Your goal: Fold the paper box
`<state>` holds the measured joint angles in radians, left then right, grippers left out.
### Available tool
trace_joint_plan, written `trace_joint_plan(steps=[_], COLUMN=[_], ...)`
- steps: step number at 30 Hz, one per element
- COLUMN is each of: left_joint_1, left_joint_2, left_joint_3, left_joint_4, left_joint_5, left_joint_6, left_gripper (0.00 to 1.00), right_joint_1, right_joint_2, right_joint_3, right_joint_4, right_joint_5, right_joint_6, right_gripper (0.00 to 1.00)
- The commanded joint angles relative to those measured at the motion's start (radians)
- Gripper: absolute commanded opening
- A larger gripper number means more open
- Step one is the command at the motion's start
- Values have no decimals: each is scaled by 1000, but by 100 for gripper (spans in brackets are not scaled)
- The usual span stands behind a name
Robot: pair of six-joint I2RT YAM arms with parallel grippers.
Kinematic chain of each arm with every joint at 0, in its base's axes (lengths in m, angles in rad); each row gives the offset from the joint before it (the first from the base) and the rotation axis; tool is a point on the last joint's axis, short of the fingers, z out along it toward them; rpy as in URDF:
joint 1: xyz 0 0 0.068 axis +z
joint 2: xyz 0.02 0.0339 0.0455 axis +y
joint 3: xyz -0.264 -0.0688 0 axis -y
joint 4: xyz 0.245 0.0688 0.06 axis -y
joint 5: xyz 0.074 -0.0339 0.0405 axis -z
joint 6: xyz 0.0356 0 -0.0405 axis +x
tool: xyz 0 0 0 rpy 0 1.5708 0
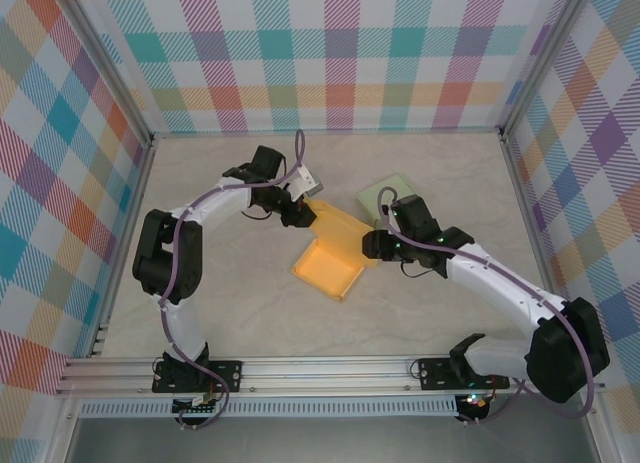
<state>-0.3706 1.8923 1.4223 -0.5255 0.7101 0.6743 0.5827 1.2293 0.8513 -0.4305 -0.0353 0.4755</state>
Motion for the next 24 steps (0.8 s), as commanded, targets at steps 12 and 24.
trace_joint_plan(steps=[12, 24], left_joint_1=[-33, -108], left_joint_2=[-65, -272], left_joint_3=[-51, -278], left_joint_4=[50, 476], left_joint_5=[-75, -442], left_joint_6=[-75, -460], left_gripper=[3, 0], right_joint_1=[66, 92], right_joint_2=[102, 259], right_joint_3=[77, 256], right_joint_4=[-32, 19], right_joint_5=[197, 421], right_joint_6=[-48, -140], right_gripper=[23, 4])
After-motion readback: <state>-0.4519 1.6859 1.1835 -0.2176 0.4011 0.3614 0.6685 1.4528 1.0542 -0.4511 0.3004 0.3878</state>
